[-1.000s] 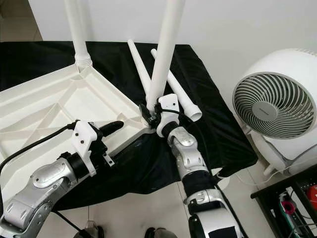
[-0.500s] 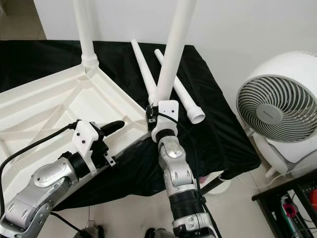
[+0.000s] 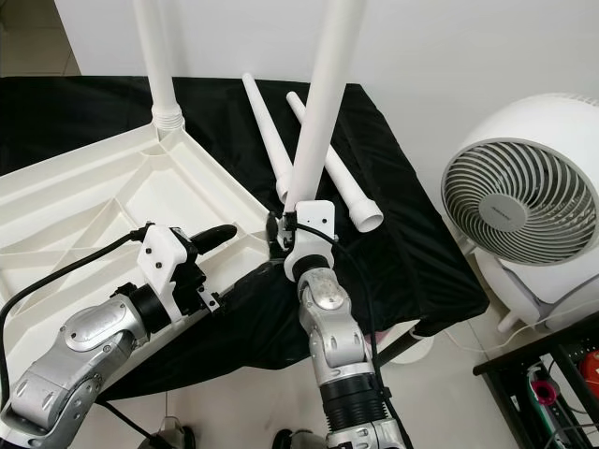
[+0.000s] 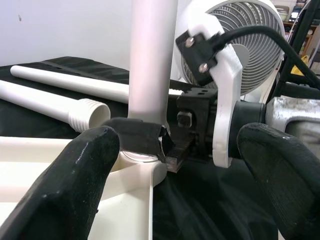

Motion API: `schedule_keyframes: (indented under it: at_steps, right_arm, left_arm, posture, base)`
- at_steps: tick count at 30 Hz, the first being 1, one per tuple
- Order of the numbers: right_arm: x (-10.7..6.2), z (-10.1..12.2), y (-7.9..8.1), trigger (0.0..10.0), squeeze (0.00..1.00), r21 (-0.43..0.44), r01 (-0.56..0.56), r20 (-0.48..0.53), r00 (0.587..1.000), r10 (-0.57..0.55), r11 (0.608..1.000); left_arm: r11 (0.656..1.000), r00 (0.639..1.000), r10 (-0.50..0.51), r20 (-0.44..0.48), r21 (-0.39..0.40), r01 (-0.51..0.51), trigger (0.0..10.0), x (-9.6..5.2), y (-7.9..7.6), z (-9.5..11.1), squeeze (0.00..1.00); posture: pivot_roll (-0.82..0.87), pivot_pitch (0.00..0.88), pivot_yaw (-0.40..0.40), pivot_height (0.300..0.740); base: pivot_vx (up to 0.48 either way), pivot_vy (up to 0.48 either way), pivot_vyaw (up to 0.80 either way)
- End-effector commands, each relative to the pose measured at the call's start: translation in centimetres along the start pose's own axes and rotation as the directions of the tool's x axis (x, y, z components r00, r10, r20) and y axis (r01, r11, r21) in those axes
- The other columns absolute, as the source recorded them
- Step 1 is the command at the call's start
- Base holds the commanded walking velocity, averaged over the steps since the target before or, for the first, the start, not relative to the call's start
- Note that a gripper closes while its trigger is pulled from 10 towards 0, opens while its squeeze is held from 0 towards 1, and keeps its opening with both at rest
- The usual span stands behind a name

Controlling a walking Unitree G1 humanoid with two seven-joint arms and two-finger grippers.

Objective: Building children table

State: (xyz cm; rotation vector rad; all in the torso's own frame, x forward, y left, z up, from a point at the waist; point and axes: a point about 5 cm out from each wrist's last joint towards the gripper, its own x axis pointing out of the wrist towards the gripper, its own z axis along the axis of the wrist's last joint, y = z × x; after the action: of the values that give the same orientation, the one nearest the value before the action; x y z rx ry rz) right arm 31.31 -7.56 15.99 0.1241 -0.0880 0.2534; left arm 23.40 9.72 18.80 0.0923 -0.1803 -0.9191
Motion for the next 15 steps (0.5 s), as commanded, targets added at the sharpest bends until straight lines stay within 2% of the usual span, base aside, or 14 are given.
schedule_keyframes:
  at_steps: [1, 2, 3, 4, 5, 11, 12, 14, 15]
  right_arm:
    - [0.2, 0.0, -0.6, 10.0, 1.00, 0.021, -0.020, -0.001, 1.000, 0.020, 1.000]
    - [0.4, 0.2, -0.9, 10.0, 1.00, 0.001, -0.073, -0.003, 0.997, 0.073, 0.997]
    - [0.6, 0.5, -1.3, 10.0, 0.00, -0.004, -0.132, -0.007, 0.991, 0.132, 0.991]
    - [0.6, 0.5, -1.3, 10.0, 0.00, -0.004, -0.132, -0.007, 0.991, 0.132, 0.991]
    - [0.8, 1.0, -2.1, 10.0, 0.00, -0.045, -0.201, 0.002, 0.980, 0.201, 0.979]
    - [1.1, 1.3, -2.7, 10.0, 0.00, -0.081, -0.280, -0.017, 0.960, 0.279, 0.957]
    - [1.6, 1.4, -3.2, 10.0, 0.00, -0.095, -0.365, -0.030, 0.931, 0.364, 0.926]
    - [1.8, 1.3, -3.5, 10.0, 0.00, -0.095, -0.391, -0.039, 0.920, 0.389, 0.916]
    - [2.1, 1.2, -3.8, 10.0, 0.00, -0.113, -0.434, -0.059, 0.901, 0.430, 0.894]
  left_arm:
    - [0.999, 0.999, -0.042, -0.006, -0.003, 0.042, 10.0, 0.1, -0.3, -0.2, 0.00]
    - [0.999, 0.999, -0.043, -0.005, -0.003, 0.043, 10.0, 0.1, -0.4, -0.2, 0.00]
    - [0.999, 0.999, -0.045, -0.005, -0.003, 0.045, 10.0, 0.1, -0.4, -0.2, 0.00]
    - [0.999, 0.999, -0.045, -0.005, -0.003, 0.045, 10.0, 0.1, -0.4, -0.2, 0.00]
    - [0.999, 0.999, -0.046, -0.004, -0.005, 0.046, 10.0, 0.2, -0.4, -0.2, 0.00]
    - [0.999, 0.999, -0.046, -0.003, -0.003, 0.046, 10.0, 0.3, -0.4, -0.2, 0.00]
    - [0.999, 0.999, -0.042, -0.001, -0.001, 0.042, 10.0, 0.3, -0.4, -0.1, 0.00]
    - [0.999, 0.999, -0.041, 0.000, 0.000, 0.041, 10.0, 0.4, -0.3, -0.1, 0.00]
    - [0.999, 0.999, -0.037, 0.001, 0.001, 0.037, 10.0, 0.4, -0.3, -0.1, 0.00]
  posture:
    - [0.14, 0.102, -0.116, 0.740]
    - [0.13, 0.102, -0.115, 0.740]
    - [0.14, 0.102, -0.117, 0.740]
    - [0.14, 0.102, -0.117, 0.740]
    - [0.13, 0.103, -0.117, 0.740]
    - [0.13, 0.102, -0.117, 0.740]
    - [0.14, 0.103, -0.117, 0.740]
    - [0.14, 0.106, -0.114, 0.740]
    - [0.14, 0.110, -0.114, 0.740]
  base:
    - [0.000, 0.000, 0.00]
    - [0.000, 0.000, 0.00]
    - [0.000, 0.000, 0.00]
    - [0.000, 0.000, 0.00]
    - [0.000, 0.000, 0.00]
    - [0.000, 0.000, 0.00]
    - [0.000, 0.000, 0.00]
    - [0.000, 0.000, 0.00]
    - [0.000, 0.000, 0.00]
